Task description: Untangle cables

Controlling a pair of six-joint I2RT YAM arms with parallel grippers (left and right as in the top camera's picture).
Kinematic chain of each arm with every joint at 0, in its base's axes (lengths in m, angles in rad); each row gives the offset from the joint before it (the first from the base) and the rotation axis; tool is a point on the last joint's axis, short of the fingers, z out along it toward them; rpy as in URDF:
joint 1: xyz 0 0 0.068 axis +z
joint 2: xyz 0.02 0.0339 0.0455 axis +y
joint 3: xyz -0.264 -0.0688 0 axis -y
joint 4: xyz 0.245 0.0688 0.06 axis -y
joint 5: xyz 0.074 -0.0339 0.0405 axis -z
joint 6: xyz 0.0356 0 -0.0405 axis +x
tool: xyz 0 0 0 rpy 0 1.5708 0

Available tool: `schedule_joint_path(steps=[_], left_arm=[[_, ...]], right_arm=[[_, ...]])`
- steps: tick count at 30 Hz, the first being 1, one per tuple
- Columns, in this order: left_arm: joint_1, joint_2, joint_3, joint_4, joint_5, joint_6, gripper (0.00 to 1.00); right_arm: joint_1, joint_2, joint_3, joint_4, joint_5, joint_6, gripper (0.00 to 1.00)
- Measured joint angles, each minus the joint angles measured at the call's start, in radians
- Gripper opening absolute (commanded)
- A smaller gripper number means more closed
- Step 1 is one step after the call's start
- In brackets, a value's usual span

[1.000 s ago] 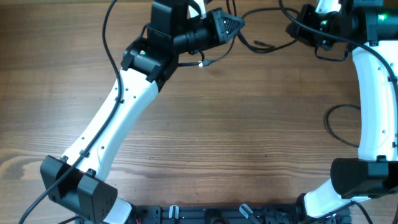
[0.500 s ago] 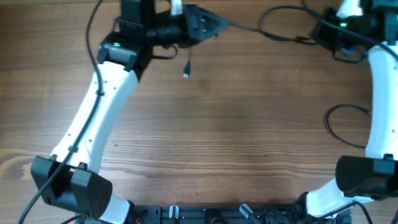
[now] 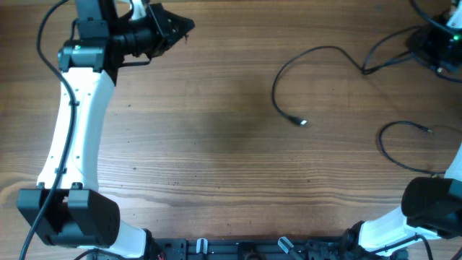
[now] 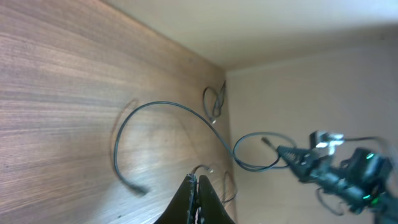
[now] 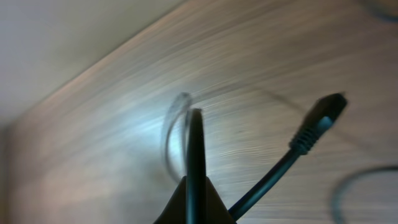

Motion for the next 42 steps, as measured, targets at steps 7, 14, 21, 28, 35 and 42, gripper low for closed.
schedule_joint_path(steps=[7, 14, 21, 28, 35, 42], left_arm=[[-0.219, 0.000, 0.000, -0.040, -0.007, 0.175, 0.07], [-0.414, 0.000, 0.000, -0.036, -0.007, 0.358, 0.11], [-0.505, 0.000, 0.000, 0.049, -0.008, 0.426, 0.16], [-0.599, 0.045, 0.000, 0.193, -0.016, 0.455, 0.21], [-0.612, 0.168, 0.000, 0.362, -0.104, 0.355, 0.21], [-0.612, 0.183, -0.001, 0.454, -0.117, 0.310, 0.20]], right_arm=[[0.163, 0.000, 0.000, -0.030, -0.112, -0.047, 0.04], [0.172, 0.001, 0.000, -0.029, -0.136, 0.063, 0.04], [0.238, 0.002, 0.000, -0.027, -0.138, 0.119, 0.04], [0.275, 0.002, 0.000, -0.042, -0.142, 0.112, 0.04], [0.275, 0.002, 0.000, -0.068, -0.144, 0.063, 0.04], [0.275, 0.002, 0.000, -0.084, -0.144, 0.030, 0.04]])
